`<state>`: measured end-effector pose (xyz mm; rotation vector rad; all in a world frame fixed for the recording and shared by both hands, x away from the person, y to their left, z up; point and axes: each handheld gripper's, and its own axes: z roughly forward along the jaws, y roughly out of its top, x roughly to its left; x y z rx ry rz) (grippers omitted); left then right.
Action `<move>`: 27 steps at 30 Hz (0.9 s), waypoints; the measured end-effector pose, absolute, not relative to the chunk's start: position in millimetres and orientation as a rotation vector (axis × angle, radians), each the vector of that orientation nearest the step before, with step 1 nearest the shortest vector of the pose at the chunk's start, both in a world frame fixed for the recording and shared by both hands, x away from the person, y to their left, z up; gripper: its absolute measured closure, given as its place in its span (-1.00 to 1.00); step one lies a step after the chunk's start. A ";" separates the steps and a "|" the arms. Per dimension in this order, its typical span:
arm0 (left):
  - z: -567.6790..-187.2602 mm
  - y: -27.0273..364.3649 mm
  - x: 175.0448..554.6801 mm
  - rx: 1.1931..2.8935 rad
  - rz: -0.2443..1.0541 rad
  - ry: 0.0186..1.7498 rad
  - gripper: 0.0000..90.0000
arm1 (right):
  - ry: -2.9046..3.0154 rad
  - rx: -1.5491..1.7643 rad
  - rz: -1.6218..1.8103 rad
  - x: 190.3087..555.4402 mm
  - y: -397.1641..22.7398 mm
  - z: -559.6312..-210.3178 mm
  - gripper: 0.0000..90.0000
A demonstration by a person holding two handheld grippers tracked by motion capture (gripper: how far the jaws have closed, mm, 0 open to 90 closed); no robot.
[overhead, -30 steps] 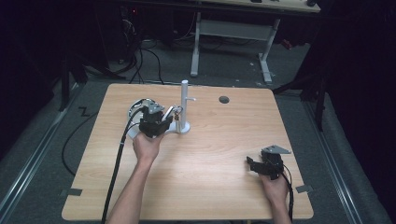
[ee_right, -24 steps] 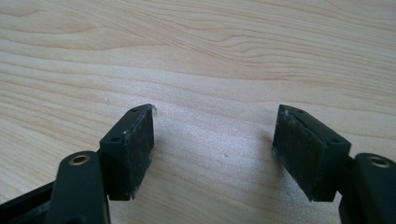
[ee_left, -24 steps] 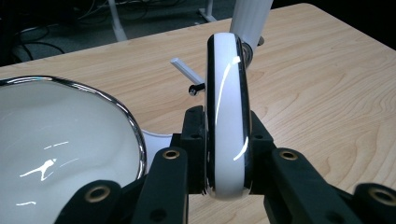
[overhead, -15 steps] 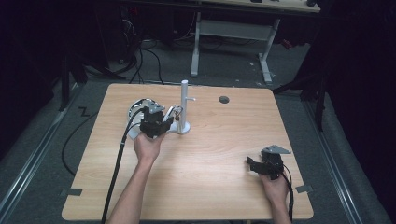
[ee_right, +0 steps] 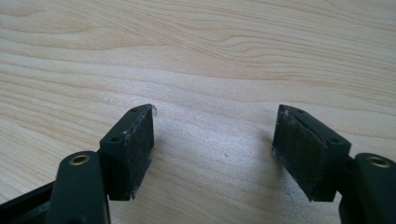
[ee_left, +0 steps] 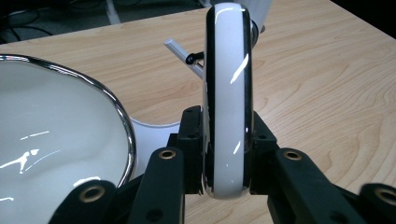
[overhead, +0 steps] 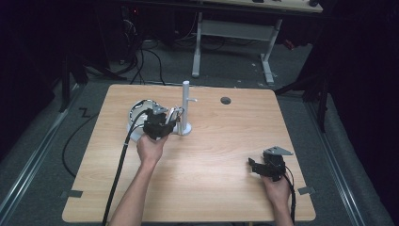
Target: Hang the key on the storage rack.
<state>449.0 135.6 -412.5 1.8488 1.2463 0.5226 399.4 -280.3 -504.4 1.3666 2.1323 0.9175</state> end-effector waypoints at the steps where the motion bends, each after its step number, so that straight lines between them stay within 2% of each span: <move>1: -412.7 136.4 449.0 1.839 0.514 1.245 0.65 | 2.133 1.364 0.917 399.4 -280.4 -504.4 -0.35; 4: -413.5 141.8 449.3 1.800 0.474 1.250 0.67 | 2.133 1.366 0.918 399.4 -280.4 -504.4 -0.35; 11: -411.5 148.6 446.3 1.766 0.479 1.256 0.68 | 2.133 1.364 0.917 399.4 -280.4 -504.4 -0.35; 27: -428.2 138.5 455.5 1.849 0.449 1.297 0.65 | 2.132 1.366 0.916 399.4 -280.3 -504.4 -0.35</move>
